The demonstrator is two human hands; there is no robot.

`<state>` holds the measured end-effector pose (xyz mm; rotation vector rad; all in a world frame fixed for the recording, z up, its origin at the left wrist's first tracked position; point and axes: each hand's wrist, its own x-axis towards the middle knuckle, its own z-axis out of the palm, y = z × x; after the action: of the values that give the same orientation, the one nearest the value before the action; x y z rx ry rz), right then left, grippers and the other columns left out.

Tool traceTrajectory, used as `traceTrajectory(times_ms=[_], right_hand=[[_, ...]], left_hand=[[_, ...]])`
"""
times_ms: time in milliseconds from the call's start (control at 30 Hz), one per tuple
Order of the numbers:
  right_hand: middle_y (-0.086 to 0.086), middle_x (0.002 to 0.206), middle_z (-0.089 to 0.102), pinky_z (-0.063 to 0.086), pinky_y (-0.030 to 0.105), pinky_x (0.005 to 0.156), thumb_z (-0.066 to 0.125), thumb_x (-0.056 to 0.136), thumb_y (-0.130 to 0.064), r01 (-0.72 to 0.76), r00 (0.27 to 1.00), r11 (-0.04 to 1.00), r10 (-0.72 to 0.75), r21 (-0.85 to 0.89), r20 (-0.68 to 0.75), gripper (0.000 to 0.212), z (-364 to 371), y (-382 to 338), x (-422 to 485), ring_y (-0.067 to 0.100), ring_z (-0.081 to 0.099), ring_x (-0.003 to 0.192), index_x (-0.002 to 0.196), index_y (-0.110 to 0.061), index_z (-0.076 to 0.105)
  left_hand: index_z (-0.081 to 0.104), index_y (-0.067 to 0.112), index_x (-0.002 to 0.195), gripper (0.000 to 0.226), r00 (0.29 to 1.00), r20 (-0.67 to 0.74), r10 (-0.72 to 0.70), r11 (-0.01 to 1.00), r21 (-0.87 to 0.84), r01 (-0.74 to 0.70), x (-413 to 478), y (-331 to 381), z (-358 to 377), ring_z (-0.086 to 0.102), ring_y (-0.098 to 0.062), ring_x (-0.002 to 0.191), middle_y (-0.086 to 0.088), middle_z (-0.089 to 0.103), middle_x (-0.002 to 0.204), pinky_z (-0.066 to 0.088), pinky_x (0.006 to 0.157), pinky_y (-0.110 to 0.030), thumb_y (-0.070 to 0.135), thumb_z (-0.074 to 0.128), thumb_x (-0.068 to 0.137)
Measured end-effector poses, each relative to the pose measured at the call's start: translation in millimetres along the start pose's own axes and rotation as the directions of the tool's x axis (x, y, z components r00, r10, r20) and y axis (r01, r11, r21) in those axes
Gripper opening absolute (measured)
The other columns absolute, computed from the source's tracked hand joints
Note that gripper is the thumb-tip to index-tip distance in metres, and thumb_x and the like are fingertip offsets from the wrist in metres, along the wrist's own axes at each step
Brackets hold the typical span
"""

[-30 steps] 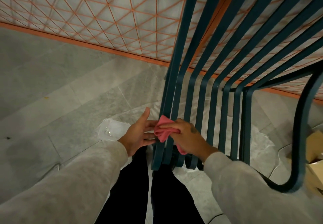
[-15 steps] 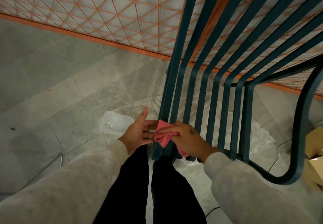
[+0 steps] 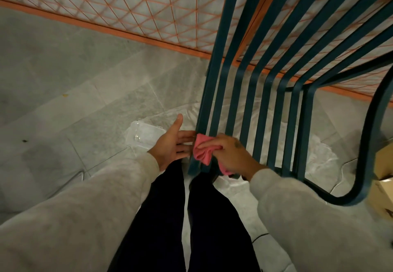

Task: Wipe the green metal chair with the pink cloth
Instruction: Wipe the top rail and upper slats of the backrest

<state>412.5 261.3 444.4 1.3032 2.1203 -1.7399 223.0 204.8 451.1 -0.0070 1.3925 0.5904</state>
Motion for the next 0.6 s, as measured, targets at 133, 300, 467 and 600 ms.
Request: traceTrajectory(times_ms=[133, 300, 467, 600], right_hand=[[-0.02, 0.086, 0.059, 0.04, 0.004, 0.073, 0.045, 0.092, 0.006, 0.006, 0.987, 1.0, -0.002, 0.024, -0.158, 0.05, -13, -11, 22, 0.004, 0.057, 0.08, 0.116, -0.03, 0.071], [-0.009, 0.083, 0.043, 0.041, 0.015, 0.071, 0.049, 0.094, -0.001, 0.007, 1.0, 0.998, -0.007, -0.06, -0.005, 0.048, 20, -6, 3, 0.012, 0.051, 0.076, 0.124, -0.035, 0.066], [-0.008, 0.084, 0.044, 0.036, 0.01, 0.073, 0.049, 0.094, 0.0, 0.027, 0.993, 0.996, -0.017, -0.083, 0.118, 0.05, 25, 5, -11, 0.008, 0.049, 0.077, 0.117, -0.038, 0.069], [-0.025, 0.087, 0.06, 0.039, 0.0, 0.074, 0.046, 0.093, 0.006, 0.004, 0.996, 0.999, 0.0, 0.046, -0.085, 0.048, -6, -9, 15, -0.007, 0.06, 0.082, 0.117, -0.027, 0.071]], left_hand=[[0.056, 0.015, 0.131, 0.088, 1.0, -0.002, -0.006, 1.0, 0.01, 0.007, 0, -8, -2, 0.055, -0.027, 0.121, -0.009, 0.056, 0.134, 0.041, 0.107, -0.045, 0.082, 0.034, 0.079], [0.058, 0.017, 0.129, 0.086, 1.0, -0.003, 0.014, 1.0, 0.011, -0.013, -1, -12, 0, 0.064, -0.019, 0.11, -0.004, 0.066, 0.122, 0.051, 0.09, -0.035, 0.082, 0.033, 0.079], [0.063, 0.022, 0.117, 0.077, 1.0, 0.003, 0.005, 1.0, 0.025, -0.005, -4, -12, 1, 0.065, -0.018, 0.107, -0.003, 0.067, 0.117, 0.051, 0.082, -0.031, 0.082, 0.032, 0.08], [0.054, 0.016, 0.134, 0.089, 1.0, 0.005, 0.01, 1.0, 0.023, -0.01, -4, -12, 1, 0.057, -0.024, 0.119, -0.007, 0.059, 0.13, 0.045, 0.102, -0.04, 0.082, 0.033, 0.079]])
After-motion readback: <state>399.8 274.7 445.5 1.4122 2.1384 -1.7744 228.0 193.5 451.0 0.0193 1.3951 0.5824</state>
